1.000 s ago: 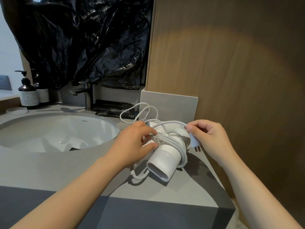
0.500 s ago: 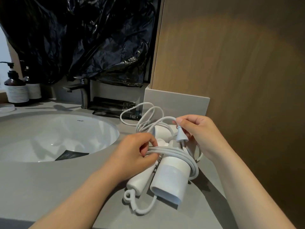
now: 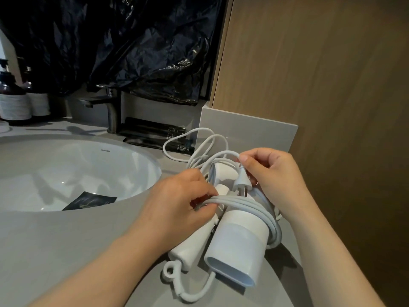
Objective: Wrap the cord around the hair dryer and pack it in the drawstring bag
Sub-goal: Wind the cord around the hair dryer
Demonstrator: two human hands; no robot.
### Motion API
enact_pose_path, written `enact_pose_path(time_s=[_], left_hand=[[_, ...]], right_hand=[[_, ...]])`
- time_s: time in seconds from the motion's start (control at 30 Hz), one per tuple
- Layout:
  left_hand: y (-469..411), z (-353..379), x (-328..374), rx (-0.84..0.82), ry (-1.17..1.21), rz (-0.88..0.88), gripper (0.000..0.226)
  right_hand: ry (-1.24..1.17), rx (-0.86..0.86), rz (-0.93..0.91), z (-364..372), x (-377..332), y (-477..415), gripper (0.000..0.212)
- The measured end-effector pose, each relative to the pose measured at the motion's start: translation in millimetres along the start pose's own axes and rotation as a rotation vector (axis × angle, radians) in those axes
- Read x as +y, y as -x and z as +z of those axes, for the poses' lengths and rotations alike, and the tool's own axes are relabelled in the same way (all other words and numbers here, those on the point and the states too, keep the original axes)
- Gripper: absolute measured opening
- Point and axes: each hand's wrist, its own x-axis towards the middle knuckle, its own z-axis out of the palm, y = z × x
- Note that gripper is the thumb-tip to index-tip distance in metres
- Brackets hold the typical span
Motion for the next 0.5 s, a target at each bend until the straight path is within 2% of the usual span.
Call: enact_pose_path(time_s=[0.1,0.23,0.37,0.5], left_hand=[[1,0,3,0.025,-0.019,0.063,0.021],[2,-1,3,0.076,-0.046,0.111,0.019],[3,-2,4,0.107,-0.067,0.146,0.02],[5,-4,3,0.143,-0.076,0.142,0.019]], right_hand=[[0.113,-0.005,-0.055,7,-2,-5,0.013],[0.119,-0.148,-0.115,8,-6,1,0.009],[0.2,-0.149,-0.15,0,-5,0,0.006],[0.186,-0.204,-0.076,-10,-4,-1,0.005]])
